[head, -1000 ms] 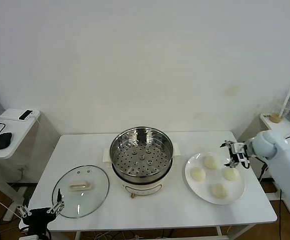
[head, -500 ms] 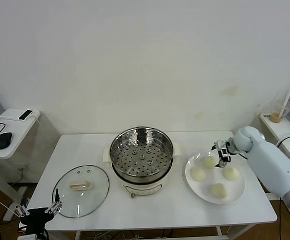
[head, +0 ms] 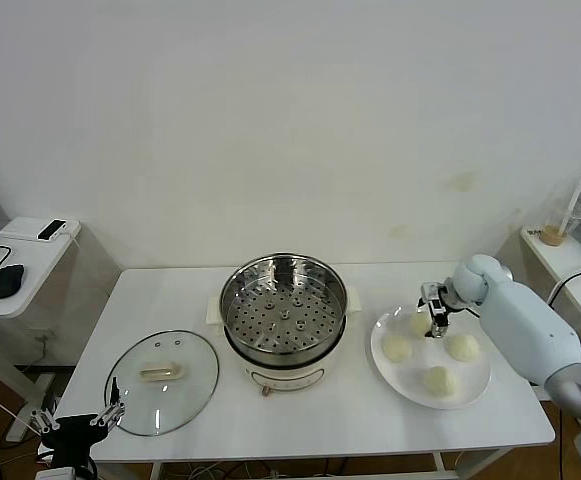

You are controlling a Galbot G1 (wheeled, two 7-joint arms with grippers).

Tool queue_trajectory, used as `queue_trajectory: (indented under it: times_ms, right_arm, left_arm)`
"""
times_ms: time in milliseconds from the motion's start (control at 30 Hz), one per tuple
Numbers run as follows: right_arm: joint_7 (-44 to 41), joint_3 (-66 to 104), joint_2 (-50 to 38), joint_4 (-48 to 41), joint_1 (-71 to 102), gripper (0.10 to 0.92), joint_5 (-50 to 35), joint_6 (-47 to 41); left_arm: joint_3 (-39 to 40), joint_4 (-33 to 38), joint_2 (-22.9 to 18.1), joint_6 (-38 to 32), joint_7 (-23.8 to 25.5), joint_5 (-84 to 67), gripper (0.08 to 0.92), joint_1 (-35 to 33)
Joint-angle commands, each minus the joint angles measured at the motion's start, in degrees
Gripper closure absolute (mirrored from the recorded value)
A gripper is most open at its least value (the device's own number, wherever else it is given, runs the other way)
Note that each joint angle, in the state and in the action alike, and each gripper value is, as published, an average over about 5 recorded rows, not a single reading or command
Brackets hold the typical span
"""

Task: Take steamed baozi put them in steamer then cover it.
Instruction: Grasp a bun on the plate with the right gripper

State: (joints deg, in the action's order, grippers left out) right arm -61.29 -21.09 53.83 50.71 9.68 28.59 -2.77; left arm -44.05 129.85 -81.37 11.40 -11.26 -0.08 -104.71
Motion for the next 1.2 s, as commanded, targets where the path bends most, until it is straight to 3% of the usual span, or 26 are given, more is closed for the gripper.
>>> queue_trajectory:
  times_ms: [33,767,1200]
  right_arm:
    - [0.1,-0.5,0.5,-0.5,-0.4,0.245,-0.4,-0.1]
    - [-2.4,-2.9,-2.0,2.1,-0.8,0.259,-3.2,-2.2]
    - [-0.7,-2.5,0.0,-0.9,-0.8,0.388,-1.6,-2.4]
  left_arm:
    - [0.1,-0.2,0.1,0.1,0.0,0.0,0.177,0.0]
    - [0.5,0.6,0.1,0.7,0.1,0.1,0.177,-0.3]
    - [0.5,0.5,0.1,0.6,0.1,0.2,0.177,-0.2]
